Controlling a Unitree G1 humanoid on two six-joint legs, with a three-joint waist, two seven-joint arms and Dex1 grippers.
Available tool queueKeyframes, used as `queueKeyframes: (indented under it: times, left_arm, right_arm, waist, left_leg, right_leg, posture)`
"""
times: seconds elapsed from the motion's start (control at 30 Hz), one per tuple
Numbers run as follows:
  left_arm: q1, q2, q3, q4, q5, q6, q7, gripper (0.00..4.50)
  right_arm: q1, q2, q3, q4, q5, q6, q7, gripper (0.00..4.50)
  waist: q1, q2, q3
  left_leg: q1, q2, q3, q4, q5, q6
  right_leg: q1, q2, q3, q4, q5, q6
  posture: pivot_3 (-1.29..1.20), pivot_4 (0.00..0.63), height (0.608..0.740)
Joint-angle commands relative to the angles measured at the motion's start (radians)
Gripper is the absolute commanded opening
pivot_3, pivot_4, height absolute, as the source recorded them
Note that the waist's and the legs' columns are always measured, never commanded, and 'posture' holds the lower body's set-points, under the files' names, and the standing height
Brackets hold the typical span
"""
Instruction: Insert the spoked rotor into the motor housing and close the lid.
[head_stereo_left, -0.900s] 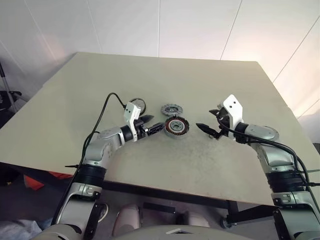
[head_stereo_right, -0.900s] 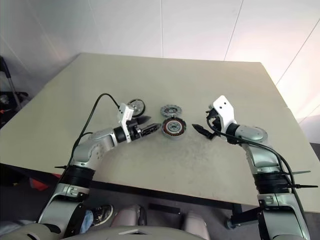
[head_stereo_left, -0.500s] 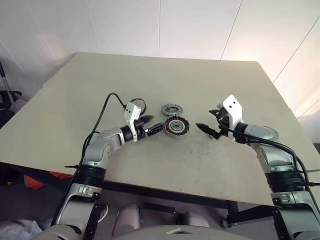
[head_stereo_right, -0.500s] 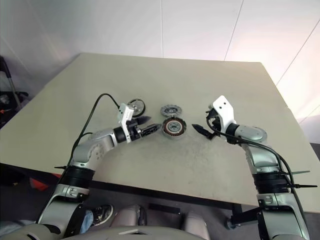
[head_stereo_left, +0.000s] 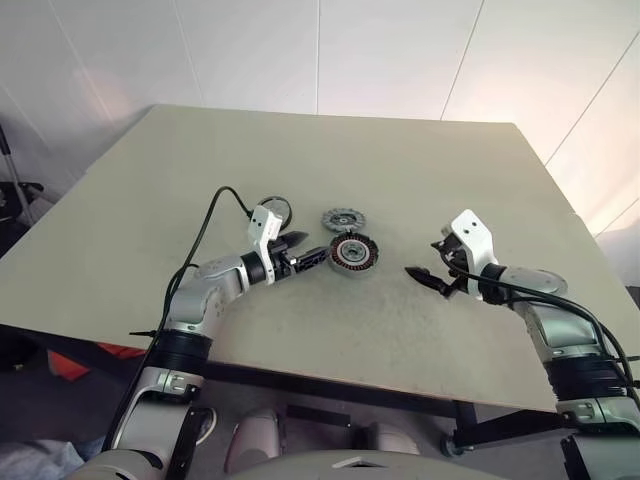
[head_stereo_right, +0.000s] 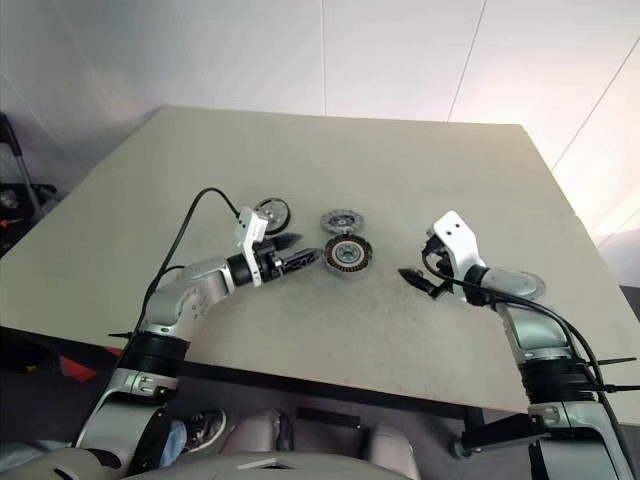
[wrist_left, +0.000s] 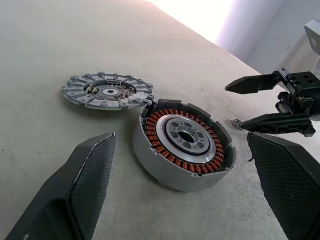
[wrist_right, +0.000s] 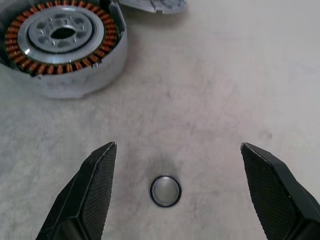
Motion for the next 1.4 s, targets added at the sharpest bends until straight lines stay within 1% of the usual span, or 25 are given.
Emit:
queueKeyframes:
  times: [0.03,0.27,0.37,0.5,0.67,0.7,0.9,1.07,1.2,1.4]
  left_arm:
    - [-0.01,0.004,0.006,-0.028,-0.005,-0.01,0.001,4.48]
    - [-0.01,0.007,0.004,-0.027,0.001,-0.01,0.002,4.48]
    - [-0.009,0.008,0.003,-0.029,0.002,-0.01,0.003,4.5]
    - [-0.008,0.01,0.001,-0.029,0.004,-0.011,0.005,4.5]
    - [-0.001,0.011,-0.006,-0.03,0.012,-0.013,0.006,4.5]
    - [0.0,0.011,-0.007,-0.031,0.013,-0.013,0.007,4.5]
    - [0.001,0.011,-0.004,-0.031,0.017,-0.014,0.005,4.5]
    - [-0.002,0.011,-0.002,-0.03,0.016,-0.014,0.004,4.5]
    - [-0.006,0.009,-0.005,-0.026,0.018,-0.014,0.004,4.5]
    - [-0.013,0.012,-0.001,-0.022,0.019,-0.016,0.004,4.5]
  right_arm:
    - [-0.002,-0.017,-0.011,-0.018,0.002,0.005,0.0,4.5]
    - [0.017,-0.017,-0.011,-0.01,0.002,0.024,-0.004,4.5]
    - [0.021,-0.025,-0.005,0.001,-0.012,0.026,-0.008,3.93]
    - [0.025,-0.032,-0.005,0.013,-0.017,0.026,-0.001,2.55]
    - [0.023,-0.042,-0.001,0.029,-0.026,0.027,0.0,0.67]
    - [0.022,-0.043,0.0,0.03,-0.027,0.027,-0.001,0.56]
    - [0.011,-0.037,-0.001,0.013,-0.023,0.018,-0.006,0.56]
    - [-0.065,0.011,-0.02,-0.076,0.026,0.056,-0.031,0.56]
    - [-0.156,0.075,0.033,-0.122,0.005,0.107,-0.076,0.56]
    - [-0.239,0.167,0.121,-0.069,-0.032,0.131,-0.117,0.56]
  waist:
    - [0.0,0.0,0.0]
    - [0.001,0.0,0.0]
    - [0.001,0.0,0.0]
    - [0.001,0.0,0.0]
    - [0.003,0.0,0.0]
    - [0.003,0.0,0.0]
    - [0.003,0.0,0.0]
    - [-0.003,0.0,0.0]
    - [-0.008,0.001,0.0]
    - [0.003,0.001,0.0]
  left_leg:
    - [0.0,0.0,0.0,0.0,0.0,0.0]
    - [0.0,0.0,0.0,0.0,0.0,0.0]
    - [0.0,0.0,0.0,0.0,0.0,0.0]
    - [0.0,0.0,0.0,0.0,0.0,0.0]
    - [0.001,0.0,0.0,0.0,0.0,0.0]
    - [0.001,0.0,0.0,0.0,0.0,0.0]
    - [0.002,0.0,0.0,0.0,0.0,-0.001]
    - [0.002,0.0,0.0,0.0,0.0,-0.001]
    - [0.002,0.001,0.0,0.0,0.0,-0.001]
    - [0.001,0.001,0.0,0.0,0.0,-0.002]
  right_leg:
    - [0.0,0.0,0.0,0.0,0.0,0.0]
    - [0.0,0.0,0.0,0.0,0.0,0.0]
    - [0.0,0.0,0.0,0.0,0.0,0.0]
    - [0.0,0.0,0.0,0.0,0.0,0.0]
    - [0.001,0.0,0.0,0.0,0.0,0.0]
    - [0.002,0.0,0.0,0.0,0.0,0.0]
    - [0.003,0.0,0.0,0.0,0.0,0.0]
    - [0.002,0.0,0.0,0.0,0.0,0.0]
    - [0.0,0.0,0.0,0.002,0.001,-0.001]
    - [0.0,0.001,0.0,0.001,0.001,-0.002]
  posture:
    - [0.0,0.0,0.74]
    - [0.0,0.0,0.74]
    - [0.0,0.0,0.74]
    - [0.0,0.0,0.74]
    - [0.0,0.0,0.74]
    - [0.0,0.0,0.74]
    - [0.0,0.0,0.74]
    - [0.0,0.0,0.74]
    - [0.0,0.0,0.74]
    - [0.0,0.0,0.74]
